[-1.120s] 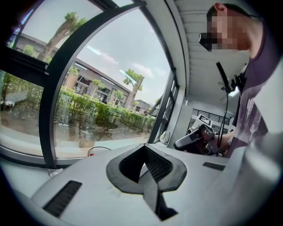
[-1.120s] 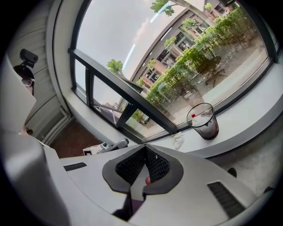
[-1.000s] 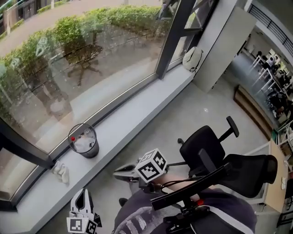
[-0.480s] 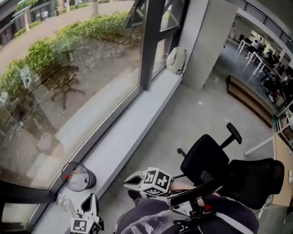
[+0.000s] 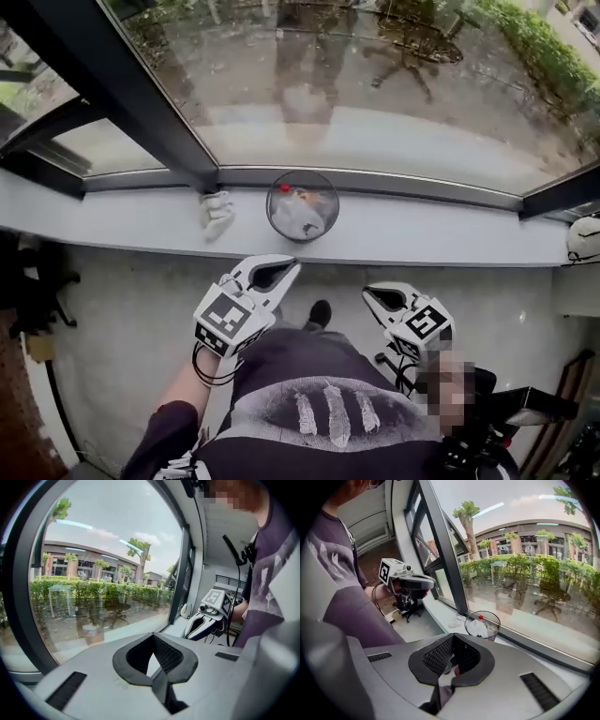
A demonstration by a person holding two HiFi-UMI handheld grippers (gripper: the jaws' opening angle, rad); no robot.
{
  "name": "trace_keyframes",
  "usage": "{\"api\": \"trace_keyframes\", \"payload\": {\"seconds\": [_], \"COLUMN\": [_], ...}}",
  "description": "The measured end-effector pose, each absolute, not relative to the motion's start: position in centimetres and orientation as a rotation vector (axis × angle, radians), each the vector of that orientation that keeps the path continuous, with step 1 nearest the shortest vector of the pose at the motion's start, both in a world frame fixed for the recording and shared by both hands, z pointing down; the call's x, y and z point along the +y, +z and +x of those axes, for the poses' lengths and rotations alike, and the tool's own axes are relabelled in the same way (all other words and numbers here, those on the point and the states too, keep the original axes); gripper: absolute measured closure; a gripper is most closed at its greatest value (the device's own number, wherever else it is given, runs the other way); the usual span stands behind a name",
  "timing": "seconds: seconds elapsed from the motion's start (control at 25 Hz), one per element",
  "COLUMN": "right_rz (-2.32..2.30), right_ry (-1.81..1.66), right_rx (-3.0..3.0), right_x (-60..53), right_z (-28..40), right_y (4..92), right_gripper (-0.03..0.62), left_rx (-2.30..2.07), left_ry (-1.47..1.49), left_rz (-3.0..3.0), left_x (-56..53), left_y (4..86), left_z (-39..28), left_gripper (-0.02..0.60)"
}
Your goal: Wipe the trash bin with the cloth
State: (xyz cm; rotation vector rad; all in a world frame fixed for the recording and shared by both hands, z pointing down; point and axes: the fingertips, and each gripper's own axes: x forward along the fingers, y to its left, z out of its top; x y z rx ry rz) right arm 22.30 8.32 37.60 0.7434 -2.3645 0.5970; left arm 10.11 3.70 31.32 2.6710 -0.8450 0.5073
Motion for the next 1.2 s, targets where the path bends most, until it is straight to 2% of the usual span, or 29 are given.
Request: {"api": "trace_keyframes", "payload": {"seconds": [0.32, 0.48, 0.68, 0.96, 1.0, 1.04, 1.08, 1.2], "right_rz": [0.672, 0.497, 0.376, 0.325, 0.300, 0.278, 0.269, 0.297], "right_ry": [0.322, 0.086, 0.153, 0.259, 0.267, 0.276, 0.270, 0.152], "right_rx": [-2.344, -2.105, -1.909, -1.739, -1.709, -1.677, -1.650, -1.631], "right_x": [0.8, 0.2, 2.2, 3.4, 3.5, 3.3, 2.8, -0.1], "right_z": [11.5, 8.1, 7.1, 9.1, 9.4, 9.7, 9.8, 9.5], "right_y": [36.4, 39.6, 45.1, 51.6, 52.7, 53.7, 54.7, 56.7], "right_gripper": [0.600, 0.600, 0.600, 0.602, 0.524, 0.432, 0.393, 0.372], "left_rx": [-0.978, -1.029, -1.058, -0.969, -0.922, -0.880, -0.855, -0.823], "left_ry": [0.432, 0.452, 0.695, 1.109, 1.166, 1.220, 1.272, 1.445], "left_rz": [2.612, 2.598, 2.528, 2.337, 2.291, 2.244, 2.202, 2.097], "left_x": [-0.2, -3.3, -6.7, -9.1, -9.0, -8.8, -8.8, -8.6], "left_y": [33.0, 35.5, 43.4, 59.1, 61.6, 63.9, 66.0, 71.7], "left_z": [0.2, -6.0, -12.4, -16.5, -16.7, -17.0, -17.3, -19.1], "left_gripper": [0.584, 0.584, 0.583, 0.581, 0.488, 0.426, 0.389, 0.299]}}
